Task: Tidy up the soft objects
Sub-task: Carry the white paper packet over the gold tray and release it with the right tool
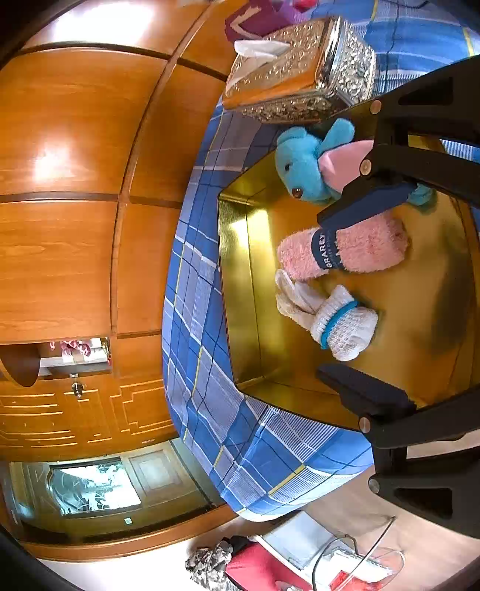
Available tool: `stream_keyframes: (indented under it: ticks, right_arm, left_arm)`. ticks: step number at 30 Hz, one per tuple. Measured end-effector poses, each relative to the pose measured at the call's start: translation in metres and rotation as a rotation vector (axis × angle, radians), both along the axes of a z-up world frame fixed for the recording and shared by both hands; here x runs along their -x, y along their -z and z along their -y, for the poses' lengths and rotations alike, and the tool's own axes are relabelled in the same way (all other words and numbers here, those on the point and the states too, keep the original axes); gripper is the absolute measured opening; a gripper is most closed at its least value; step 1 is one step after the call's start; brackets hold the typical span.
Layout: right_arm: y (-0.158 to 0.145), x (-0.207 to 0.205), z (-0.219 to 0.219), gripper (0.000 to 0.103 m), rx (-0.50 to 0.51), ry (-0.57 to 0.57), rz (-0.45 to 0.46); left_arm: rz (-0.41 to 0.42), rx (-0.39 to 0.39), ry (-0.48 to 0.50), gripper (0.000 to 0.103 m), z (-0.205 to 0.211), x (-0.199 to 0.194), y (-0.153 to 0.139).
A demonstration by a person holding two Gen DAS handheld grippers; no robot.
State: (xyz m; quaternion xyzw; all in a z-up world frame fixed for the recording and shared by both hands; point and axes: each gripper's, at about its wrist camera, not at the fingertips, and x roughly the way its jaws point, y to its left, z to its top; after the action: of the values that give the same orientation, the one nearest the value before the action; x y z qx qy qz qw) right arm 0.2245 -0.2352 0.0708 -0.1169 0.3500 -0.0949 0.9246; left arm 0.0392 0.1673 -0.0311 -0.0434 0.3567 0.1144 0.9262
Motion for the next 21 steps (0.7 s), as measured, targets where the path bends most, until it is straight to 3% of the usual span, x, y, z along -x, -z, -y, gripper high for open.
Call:
stream_keyframes:
  ticks: [4,10,14,21]
  right_arm:
    - [-0.018,0.021,-0.069,0.047,0.036,-0.158,0.073]
    - [-0.021,0.062,-0.15,0.047,0.066,-0.346,0.145]
    - [-0.016,0.092,-0.191,0.047,0.074,-0.451,0.184]
    - [-0.01,0.13,-0.238,0.047,0.007,-0.557,0.167]
  left_arm:
    - [0.009,0.006,-0.003,0.076,-0.002,0.007,-0.003]
    - [0.012,0.016,-0.025,0.076,-0.012,0.016,-0.003]
    - [0.014,0.018,-0.038,0.076,-0.019,0.022,-0.003]
    - [0.023,0.024,-0.066,0.077,-0.03,0.028,-0.005]
